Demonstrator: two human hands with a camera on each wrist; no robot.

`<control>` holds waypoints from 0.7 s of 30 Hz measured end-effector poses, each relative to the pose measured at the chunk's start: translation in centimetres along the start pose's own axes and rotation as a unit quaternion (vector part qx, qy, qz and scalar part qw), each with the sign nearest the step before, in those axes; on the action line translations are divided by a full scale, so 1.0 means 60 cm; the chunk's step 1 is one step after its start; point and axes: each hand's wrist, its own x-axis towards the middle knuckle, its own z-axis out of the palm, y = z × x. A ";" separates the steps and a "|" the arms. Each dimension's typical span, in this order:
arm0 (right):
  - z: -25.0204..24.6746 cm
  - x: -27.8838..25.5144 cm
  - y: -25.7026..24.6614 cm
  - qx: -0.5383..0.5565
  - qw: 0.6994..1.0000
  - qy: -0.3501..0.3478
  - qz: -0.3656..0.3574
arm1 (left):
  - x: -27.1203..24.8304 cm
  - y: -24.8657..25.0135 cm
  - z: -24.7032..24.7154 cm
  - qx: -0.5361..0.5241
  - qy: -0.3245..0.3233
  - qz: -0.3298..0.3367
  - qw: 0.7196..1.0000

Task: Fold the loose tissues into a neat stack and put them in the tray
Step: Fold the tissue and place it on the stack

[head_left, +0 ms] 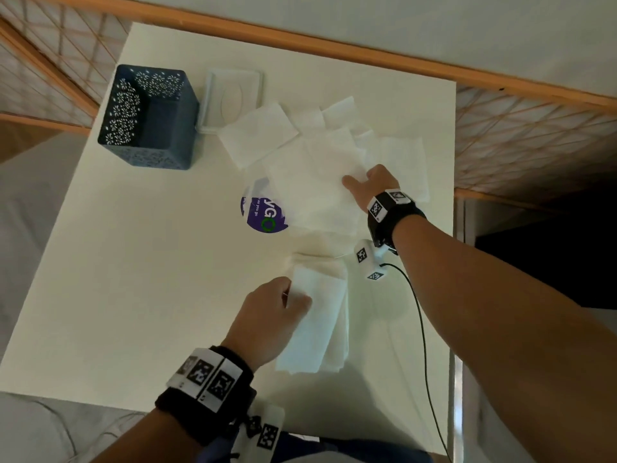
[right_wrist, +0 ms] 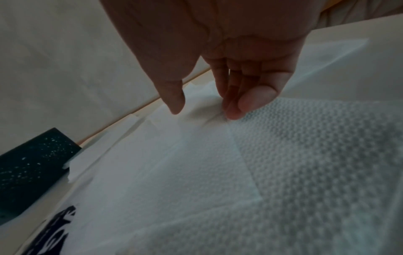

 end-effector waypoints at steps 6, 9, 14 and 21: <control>0.030 0.016 -0.021 -0.056 0.998 0.012 0.033 | 0.005 0.000 0.005 0.002 0.028 -0.031 0.999; 0.036 0.022 -0.031 -0.074 0.996 0.004 0.046 | 0.013 -0.006 0.004 -0.032 0.022 -0.061 0.997; 0.034 0.020 -0.031 -0.095 0.995 -0.019 -0.014 | 0.019 -0.011 0.005 -0.007 0.024 -0.060 0.998; 0.013 -0.008 -0.021 -0.033 0.997 0.032 -0.055 | 0.009 -0.012 0.001 0.054 0.072 -0.035 0.995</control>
